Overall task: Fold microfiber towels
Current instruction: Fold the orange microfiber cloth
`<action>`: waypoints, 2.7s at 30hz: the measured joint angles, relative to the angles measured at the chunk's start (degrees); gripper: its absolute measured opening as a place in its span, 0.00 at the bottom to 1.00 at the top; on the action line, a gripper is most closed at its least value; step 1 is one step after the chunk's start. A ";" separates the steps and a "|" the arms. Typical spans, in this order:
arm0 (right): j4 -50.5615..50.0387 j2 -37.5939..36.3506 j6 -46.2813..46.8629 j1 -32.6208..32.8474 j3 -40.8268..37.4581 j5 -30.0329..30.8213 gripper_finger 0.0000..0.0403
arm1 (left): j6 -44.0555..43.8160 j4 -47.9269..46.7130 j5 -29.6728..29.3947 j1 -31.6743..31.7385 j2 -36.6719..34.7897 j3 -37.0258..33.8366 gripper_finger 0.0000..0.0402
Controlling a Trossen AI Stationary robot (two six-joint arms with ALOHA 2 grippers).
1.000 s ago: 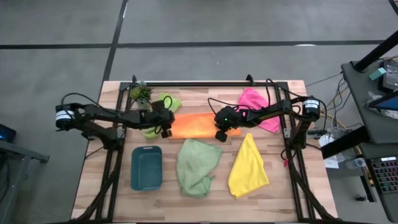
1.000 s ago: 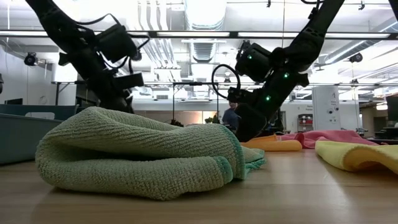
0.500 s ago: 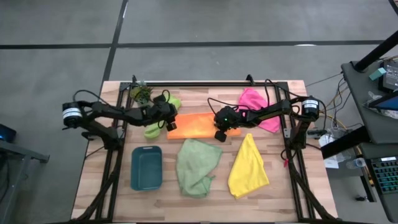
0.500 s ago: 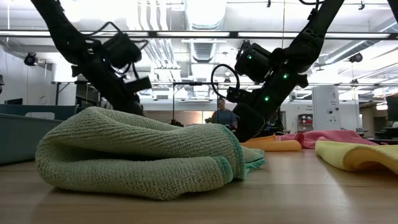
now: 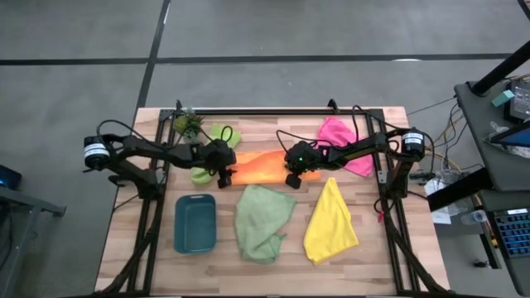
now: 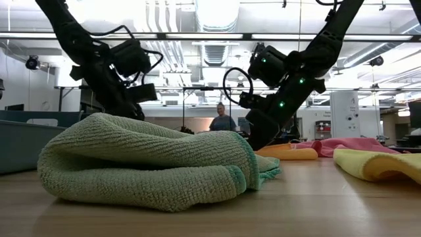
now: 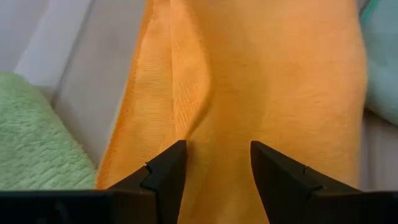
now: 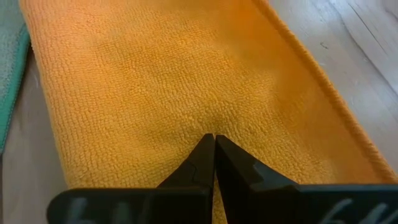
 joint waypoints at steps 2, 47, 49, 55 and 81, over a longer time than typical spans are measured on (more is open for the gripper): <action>0.04 0.00 0.00 0.00 0.00 0.00 0.02 | -0.01 -0.14 -0.05 0.00 -0.01 0.00 0.41; 1.10 -0.02 0.02 0.00 -0.09 0.02 0.02 | 6.08 3.48 -8.66 1.88 2.09 1.33 0.41; 1.27 -0.02 0.00 0.00 -0.09 0.02 0.02 | 6.06 3.50 -4.98 1.65 1.53 1.33 0.41; 1.45 0.00 0.00 0.00 -0.09 0.03 0.02 | 3.81 3.42 -1.03 0.66 1.56 1.36 0.41; 1.44 0.04 -0.04 0.00 -0.24 0.06 0.02 | 1.50 -4.96 -0.80 0.01 -5.40 1.31 0.41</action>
